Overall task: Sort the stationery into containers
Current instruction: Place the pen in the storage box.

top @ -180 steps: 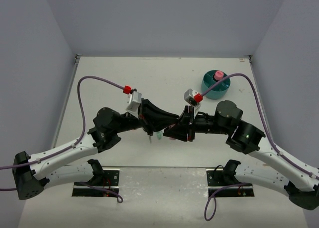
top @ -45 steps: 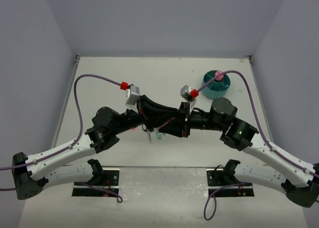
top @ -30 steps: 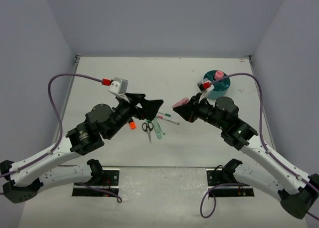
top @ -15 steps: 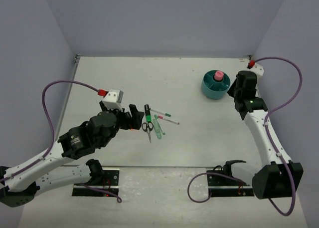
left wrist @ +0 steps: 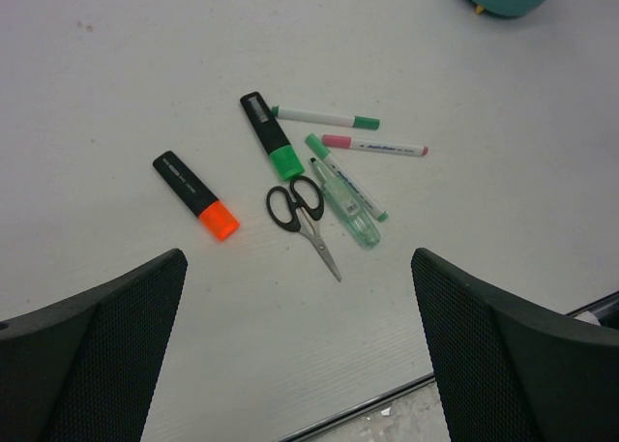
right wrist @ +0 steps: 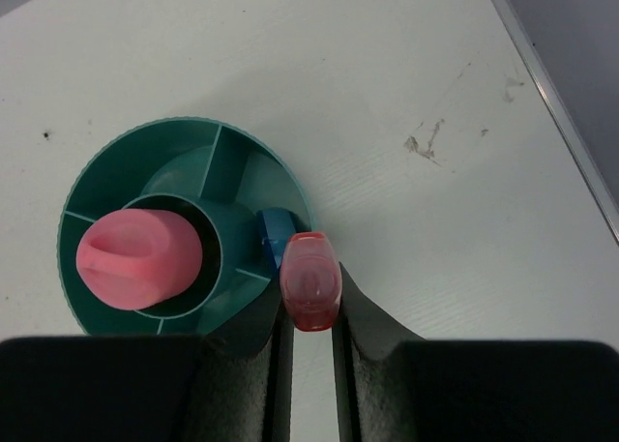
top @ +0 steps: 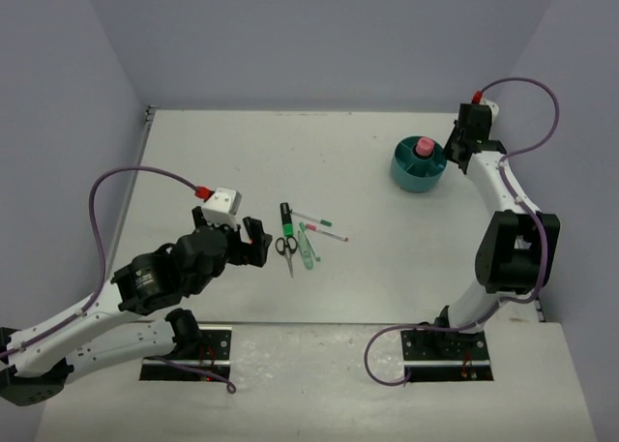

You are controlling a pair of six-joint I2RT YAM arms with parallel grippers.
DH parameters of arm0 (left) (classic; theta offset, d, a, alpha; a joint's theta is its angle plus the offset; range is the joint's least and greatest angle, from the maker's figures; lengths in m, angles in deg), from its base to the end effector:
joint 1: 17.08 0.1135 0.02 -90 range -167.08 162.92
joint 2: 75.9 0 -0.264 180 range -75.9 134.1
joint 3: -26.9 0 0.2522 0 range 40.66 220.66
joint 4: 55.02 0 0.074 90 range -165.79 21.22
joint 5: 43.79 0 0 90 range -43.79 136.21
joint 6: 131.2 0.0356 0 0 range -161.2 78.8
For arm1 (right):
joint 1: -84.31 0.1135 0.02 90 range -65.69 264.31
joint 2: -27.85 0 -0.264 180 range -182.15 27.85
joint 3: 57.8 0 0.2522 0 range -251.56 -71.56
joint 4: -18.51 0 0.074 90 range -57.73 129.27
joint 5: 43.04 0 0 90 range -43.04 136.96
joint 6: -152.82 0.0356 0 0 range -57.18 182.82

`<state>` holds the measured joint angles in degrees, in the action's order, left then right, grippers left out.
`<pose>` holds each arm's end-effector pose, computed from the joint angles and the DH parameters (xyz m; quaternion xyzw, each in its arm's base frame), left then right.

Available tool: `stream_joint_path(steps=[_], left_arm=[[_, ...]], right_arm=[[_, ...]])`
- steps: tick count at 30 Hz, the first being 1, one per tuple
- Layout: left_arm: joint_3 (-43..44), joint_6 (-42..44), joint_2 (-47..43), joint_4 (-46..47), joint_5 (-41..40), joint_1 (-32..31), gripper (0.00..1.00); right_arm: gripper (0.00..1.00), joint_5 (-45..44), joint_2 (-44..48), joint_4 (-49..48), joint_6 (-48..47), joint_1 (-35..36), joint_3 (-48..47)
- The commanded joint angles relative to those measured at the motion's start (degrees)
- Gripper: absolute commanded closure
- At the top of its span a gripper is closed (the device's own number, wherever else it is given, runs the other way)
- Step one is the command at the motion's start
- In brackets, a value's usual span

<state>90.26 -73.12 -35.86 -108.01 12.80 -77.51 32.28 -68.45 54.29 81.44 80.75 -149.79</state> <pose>0.0859 -0.1117 0.3318 0.0639 0.8382 -0.1751 0.5126 0.3821 -0.0328 0.2871 0.2259 0.8721 -0.0600 0.4300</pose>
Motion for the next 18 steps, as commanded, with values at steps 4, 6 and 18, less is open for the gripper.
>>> stream_joint_path(steps=[4,6,18], left_arm=[[-0.9,0.1,-2.3,-0.1,-0.5,0.0,0.00],[-0.9,0.1,-2.3,0.0,-0.5,0.0,0.00],[-1.4,0.3,-2.9,0.5,0.4,-0.1,0.00]], right_arm=[[1.00,3.4,-3.6,-2.5,-6.0,-0.4,-5.2],[1.00,4.7,-4.2,-2.7,-6.5,-0.5,-5.5],[0.86,9.0,-8.9,-2.9,-7.5,-1.2,-6.2]])
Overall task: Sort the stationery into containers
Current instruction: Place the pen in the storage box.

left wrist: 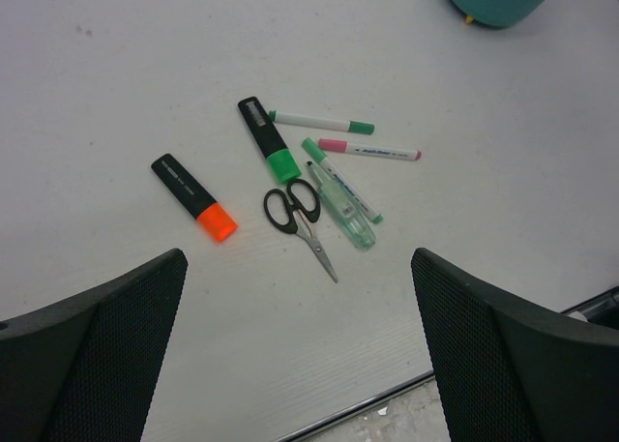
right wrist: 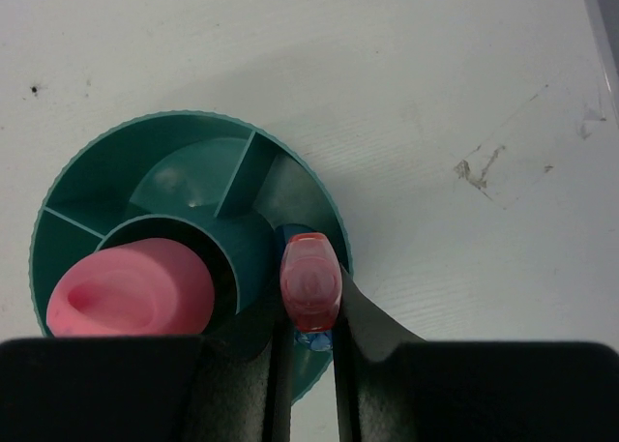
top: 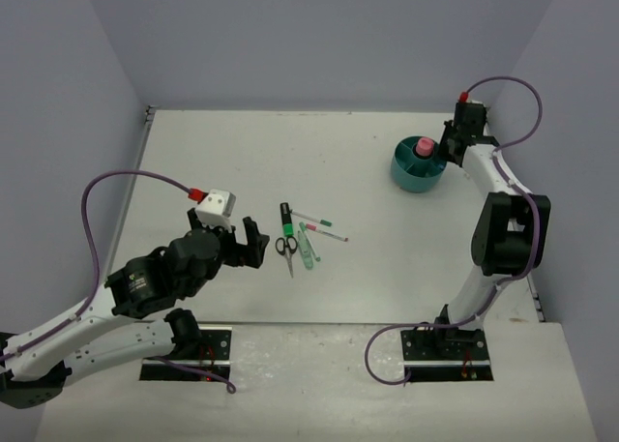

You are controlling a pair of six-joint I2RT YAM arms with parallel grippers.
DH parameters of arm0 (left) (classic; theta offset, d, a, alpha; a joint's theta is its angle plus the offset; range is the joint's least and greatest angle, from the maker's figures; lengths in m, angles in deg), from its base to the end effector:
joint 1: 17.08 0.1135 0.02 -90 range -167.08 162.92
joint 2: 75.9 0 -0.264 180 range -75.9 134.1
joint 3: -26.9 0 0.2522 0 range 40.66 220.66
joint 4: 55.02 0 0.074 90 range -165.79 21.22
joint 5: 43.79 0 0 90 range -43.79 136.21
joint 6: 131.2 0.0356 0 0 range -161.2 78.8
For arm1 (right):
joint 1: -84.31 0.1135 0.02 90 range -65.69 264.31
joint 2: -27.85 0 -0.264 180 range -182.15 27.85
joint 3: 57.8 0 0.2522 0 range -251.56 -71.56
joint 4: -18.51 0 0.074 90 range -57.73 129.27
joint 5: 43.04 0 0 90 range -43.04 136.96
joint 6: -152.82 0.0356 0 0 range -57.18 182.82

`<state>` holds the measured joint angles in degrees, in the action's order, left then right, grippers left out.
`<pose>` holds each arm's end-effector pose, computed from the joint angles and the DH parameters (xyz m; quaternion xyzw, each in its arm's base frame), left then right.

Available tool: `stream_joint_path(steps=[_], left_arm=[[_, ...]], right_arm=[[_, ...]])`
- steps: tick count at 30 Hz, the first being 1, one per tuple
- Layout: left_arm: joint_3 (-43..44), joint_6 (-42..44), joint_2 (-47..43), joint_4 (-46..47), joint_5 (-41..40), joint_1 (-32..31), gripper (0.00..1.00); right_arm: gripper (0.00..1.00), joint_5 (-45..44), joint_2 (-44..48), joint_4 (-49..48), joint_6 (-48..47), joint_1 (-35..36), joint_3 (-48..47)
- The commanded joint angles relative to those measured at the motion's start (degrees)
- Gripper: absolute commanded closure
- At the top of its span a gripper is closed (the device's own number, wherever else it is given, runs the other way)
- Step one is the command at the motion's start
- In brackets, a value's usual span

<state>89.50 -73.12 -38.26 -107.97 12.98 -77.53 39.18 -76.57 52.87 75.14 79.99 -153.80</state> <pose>0.0817 -0.1045 0.3324 0.0596 0.8323 -0.1865 0.5186 0.4139 -0.0361 0.2580 0.1592 0.9006 -0.0341 0.4029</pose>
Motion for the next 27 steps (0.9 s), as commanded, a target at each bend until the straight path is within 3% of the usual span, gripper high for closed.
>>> stream_joint_path(steps=[1,5,11,20,27], left_arm=[[-0.7,0.3,-0.4,0.6,0.4,-0.1,0.00],[-0.7,0.5,0.4,0.8,0.7,-0.1,0.00],[-0.7,0.7,0.6,0.8,1.0,-0.1,0.00],[-0.8,0.8,0.4,1.0,1.1,-0.1,0.00],[-0.4,-0.4,1.0,0.3,-0.8,-0.1,0.00]], right_arm=[[0.86,2.2,-0.9,-1.5,-1.0,-0.4,-2.2],[0.81,3.0,-0.8,-1.4,-1.0,-0.4,-2.0],[0.56,2.8,-0.2,-1.1,-0.6,-0.4,-2.0],[0.55,2.9,1.3,0.8,-0.1,-0.4,-2.8],[0.55,2.7,8.3,3.5,3.0,-0.2,-2.8]])
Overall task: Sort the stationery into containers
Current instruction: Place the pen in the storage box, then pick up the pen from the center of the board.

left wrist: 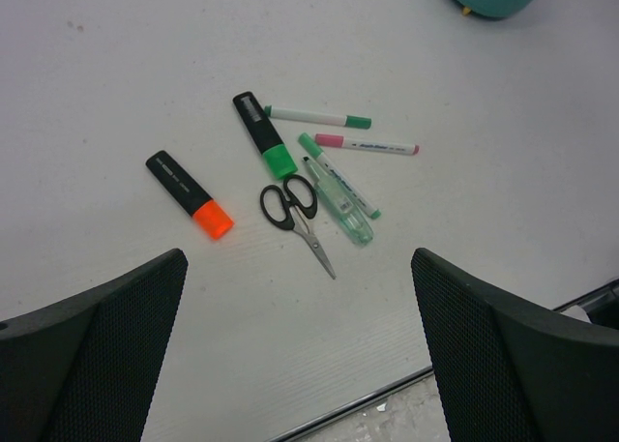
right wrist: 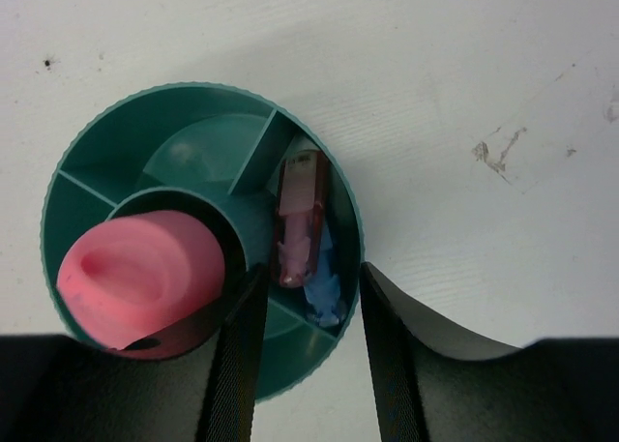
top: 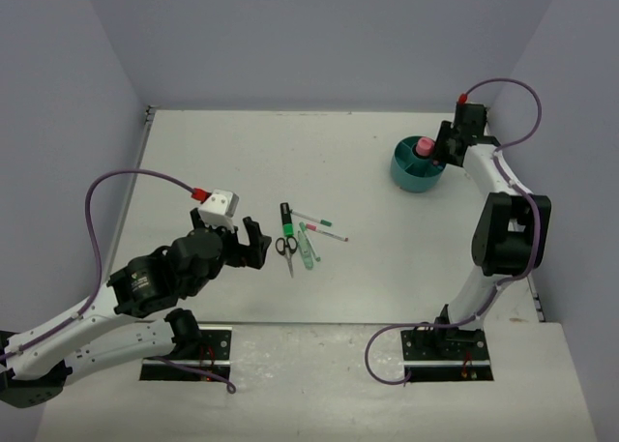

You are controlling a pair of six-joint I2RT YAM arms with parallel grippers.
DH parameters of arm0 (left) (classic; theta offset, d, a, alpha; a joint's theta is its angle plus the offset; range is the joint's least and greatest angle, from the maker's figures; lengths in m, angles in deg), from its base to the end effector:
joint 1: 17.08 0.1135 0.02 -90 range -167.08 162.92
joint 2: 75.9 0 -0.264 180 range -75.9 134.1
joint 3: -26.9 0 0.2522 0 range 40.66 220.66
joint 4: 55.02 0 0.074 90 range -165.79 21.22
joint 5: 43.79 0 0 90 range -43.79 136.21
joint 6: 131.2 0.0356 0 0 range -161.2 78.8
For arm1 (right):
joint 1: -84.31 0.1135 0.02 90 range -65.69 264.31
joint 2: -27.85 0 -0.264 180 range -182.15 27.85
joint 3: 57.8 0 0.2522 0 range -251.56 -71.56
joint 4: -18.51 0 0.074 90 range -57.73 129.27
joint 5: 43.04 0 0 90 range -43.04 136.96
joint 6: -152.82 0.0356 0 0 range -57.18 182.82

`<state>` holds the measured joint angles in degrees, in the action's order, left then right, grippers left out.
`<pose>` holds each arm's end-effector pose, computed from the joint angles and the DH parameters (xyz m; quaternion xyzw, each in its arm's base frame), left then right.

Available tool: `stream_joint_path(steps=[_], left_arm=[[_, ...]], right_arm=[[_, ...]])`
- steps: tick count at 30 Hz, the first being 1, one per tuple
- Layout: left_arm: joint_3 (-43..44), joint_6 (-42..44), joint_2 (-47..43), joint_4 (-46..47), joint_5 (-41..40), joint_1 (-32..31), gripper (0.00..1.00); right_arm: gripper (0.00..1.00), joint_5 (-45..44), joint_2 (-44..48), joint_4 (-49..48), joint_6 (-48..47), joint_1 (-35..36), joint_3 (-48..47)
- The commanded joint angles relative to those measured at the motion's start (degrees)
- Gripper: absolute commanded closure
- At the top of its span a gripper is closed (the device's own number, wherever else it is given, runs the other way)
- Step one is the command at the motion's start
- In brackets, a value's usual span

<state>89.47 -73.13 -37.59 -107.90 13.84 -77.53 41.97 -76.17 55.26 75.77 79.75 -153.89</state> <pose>0.0827 -0.1073 0.3309 0.0655 0.8355 -0.1878 0.5123 0.4100 -0.0358 0.2579 0.1569 0.9086 -0.0119 0.3868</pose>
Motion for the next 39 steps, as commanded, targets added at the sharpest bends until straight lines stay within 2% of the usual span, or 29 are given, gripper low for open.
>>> stream_joint_path(steps=[1,6,12,17,22,24,27,29,33,36,39], left_arm=[[-0.1,-1.3,0.9,-0.4,-2.8,-0.1,0.00],[1.8,-8.2,5.2,-5.1,-8.0,-0.1,0.00],[2.8,-24.3,11.1,-9.6,-15.1,-0.1,0.00],[2.5,-34.2,15.1,-13.3,-21.0,0.7,0.00],[2.7,-33.6,17.0,-12.2,-20.1,4.5,0.00],[1.5,-28.0,16.6,-6.8,-17.0,5.3,0.00],[-0.9,-25.3,17.9,4.0,-9.3,7.3,0.03],[-1.4,-26.0,20.6,6.5,-4.9,7.4,0.05],[1.5,-32.3,32.3,5.5,-1.2,7.4,0.07],[6.2,-37.7,40.8,2.0,0.3,5.8,0.13],[8.8,-40.7,45.5,0.6,1.1,4.0,0.21]], right_arm=[[0.54,-0.1,11.6,1.6,3.4,0.2,-2.0],[0.47,-2.5,20.1,3.1,4.5,3.8,0.2],[0.35,-9.0,33.5,3.8,6.5,21.0,8.8],[0.33,-15.2,37.4,4.8,12.9,37.3,18.7],[0.33,-14.3,34.7,4.4,19.5,50.4,22.5],[0.33,-17.1,31.2,5.5,22.4,54.3,22.5],[0.32,-20.2,29.9,7.1,26.0,54.6,23.8],[0.32,-23.6,31.2,8.5,27.9,54.6,24.4],[0.29,-28.9,36.0,12.4,31.2,54.4,25.3],[0.28,-32.2,41.1,14.6,32.1,54.1,27.3],[0.27,-33.1,46.4,15.3,32.1,53.8,29.7]])
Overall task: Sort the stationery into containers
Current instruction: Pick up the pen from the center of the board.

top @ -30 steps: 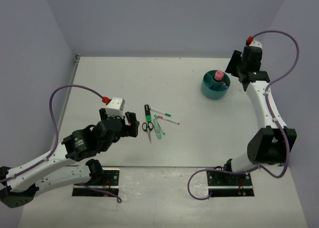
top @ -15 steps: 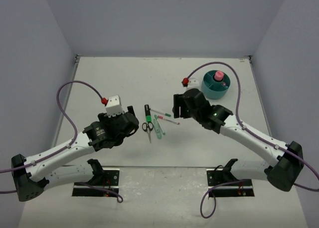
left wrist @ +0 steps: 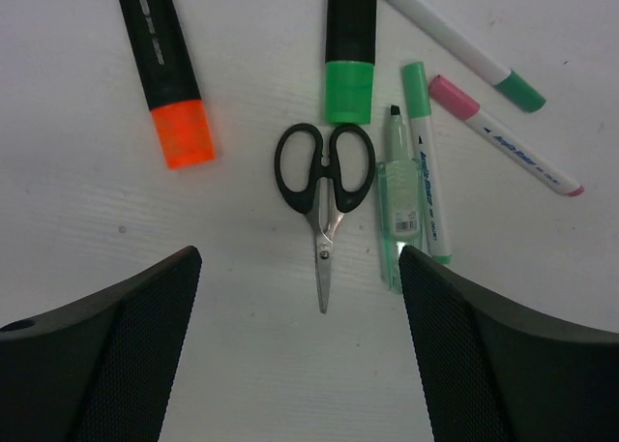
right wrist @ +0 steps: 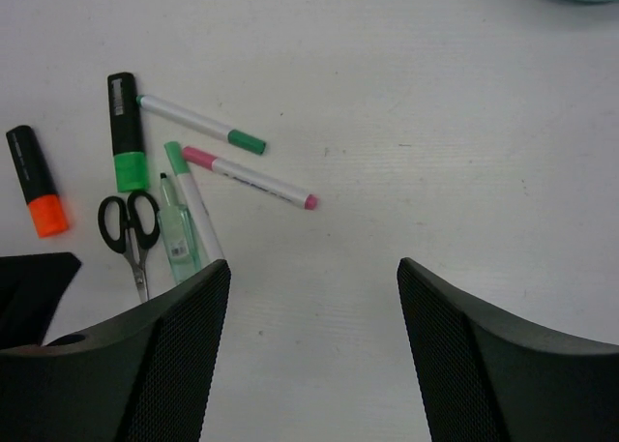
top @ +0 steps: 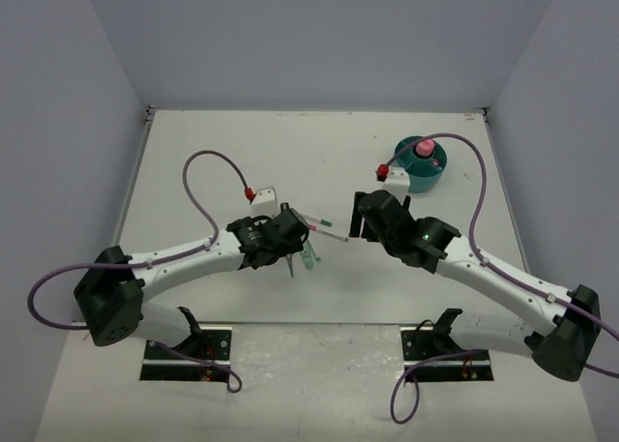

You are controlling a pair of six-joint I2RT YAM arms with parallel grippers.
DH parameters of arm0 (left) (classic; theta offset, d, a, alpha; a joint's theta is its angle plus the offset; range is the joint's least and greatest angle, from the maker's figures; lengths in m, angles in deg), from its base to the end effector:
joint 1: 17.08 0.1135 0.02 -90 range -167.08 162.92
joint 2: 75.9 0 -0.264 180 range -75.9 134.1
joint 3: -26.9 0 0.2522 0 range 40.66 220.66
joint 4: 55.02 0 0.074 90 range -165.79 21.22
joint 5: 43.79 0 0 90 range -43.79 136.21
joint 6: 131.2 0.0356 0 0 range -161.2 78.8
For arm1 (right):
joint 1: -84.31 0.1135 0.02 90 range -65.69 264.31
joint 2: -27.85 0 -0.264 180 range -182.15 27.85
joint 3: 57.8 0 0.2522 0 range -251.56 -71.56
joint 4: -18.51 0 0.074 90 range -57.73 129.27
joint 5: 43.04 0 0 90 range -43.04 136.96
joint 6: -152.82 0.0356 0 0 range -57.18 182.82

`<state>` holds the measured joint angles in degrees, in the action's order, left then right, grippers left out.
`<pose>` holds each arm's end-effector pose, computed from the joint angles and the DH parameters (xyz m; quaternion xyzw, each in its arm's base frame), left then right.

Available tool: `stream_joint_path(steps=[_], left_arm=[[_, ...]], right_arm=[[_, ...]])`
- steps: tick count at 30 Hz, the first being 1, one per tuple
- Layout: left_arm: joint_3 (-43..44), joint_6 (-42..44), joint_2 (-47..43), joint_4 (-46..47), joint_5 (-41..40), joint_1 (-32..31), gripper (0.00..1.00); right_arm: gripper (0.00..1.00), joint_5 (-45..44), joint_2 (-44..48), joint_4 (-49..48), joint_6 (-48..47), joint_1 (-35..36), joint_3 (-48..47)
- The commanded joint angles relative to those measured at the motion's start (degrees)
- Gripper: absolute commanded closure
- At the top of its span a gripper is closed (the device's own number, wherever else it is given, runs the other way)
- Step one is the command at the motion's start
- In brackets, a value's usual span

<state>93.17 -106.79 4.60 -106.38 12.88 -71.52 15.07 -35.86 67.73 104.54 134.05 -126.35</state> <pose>0.1693 -0.2032 0.2174 -0.1513 0.9260 -0.0353 0.3440 0.1623 0.1625 0.2986 0.0443 0.8916 0.0902 0.4415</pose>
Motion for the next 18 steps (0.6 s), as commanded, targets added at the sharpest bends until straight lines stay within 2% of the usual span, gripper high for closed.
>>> stream_joint_path(steps=[1,2,6,18], left_arm=[[6.1,-8.0,5.5,-1.5,2.5,-2.2,0.24],[7.2,-8.9,7.6,-2.2,3.1,-2.4,0.28],[8.7,-10.6,11.5,-2.8,3.9,-2.9,0.29],[12.4,-10.6,19.6,-2.2,4.9,-3.5,0.33]], right_arm=[[0.27,-6.0,7.8,2.9,3.2,-0.6,3.1],[0.26,-5.9,9.5,2.9,3.2,-0.8,3.9],[0.27,-5.2,13.1,2.9,2.0,-0.8,5.9],[0.27,-3.5,11.7,2.9,0.2,-0.8,6.2]])
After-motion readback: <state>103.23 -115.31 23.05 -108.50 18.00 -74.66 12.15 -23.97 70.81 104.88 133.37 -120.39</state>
